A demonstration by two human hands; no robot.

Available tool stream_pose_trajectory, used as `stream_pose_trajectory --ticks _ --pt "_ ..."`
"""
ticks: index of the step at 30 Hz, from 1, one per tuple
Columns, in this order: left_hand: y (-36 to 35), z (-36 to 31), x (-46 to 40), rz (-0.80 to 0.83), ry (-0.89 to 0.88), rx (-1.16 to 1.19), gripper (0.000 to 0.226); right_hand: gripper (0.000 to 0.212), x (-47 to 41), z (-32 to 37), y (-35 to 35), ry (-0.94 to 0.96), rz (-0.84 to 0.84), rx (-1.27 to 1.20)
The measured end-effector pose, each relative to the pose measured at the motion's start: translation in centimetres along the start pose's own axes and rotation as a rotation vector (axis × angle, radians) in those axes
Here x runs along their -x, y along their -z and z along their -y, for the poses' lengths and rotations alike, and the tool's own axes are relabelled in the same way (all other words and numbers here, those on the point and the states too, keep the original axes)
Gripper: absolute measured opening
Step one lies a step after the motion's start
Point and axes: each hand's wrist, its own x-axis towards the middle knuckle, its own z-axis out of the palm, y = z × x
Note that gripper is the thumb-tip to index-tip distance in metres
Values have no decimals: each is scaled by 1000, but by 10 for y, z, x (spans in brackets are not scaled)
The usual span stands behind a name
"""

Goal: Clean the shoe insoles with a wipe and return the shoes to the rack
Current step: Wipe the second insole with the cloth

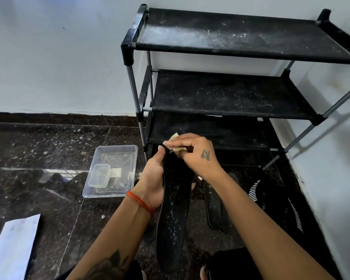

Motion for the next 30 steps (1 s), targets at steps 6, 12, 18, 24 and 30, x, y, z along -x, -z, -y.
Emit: stream_pose_trajectory --ticks 6,12,18,24,30 --pt "0 -2 -1 19 6 8 76 33 2 -2 22 -96 143 116" --pt "-3 -1 -1 14 27 -42 78 28 -5 -9 12 -69 -164 79" --pt "-2 -2 -1 17 4 -46 71 30 1 0 2 13 1 -12" --pt "-2 -5 1 13 30 -41 75 19 0 -7 22 -78 -29 176" --pt "-3 -4 1 26 29 -54 72 29 -3 -9 9 13 -172 105"
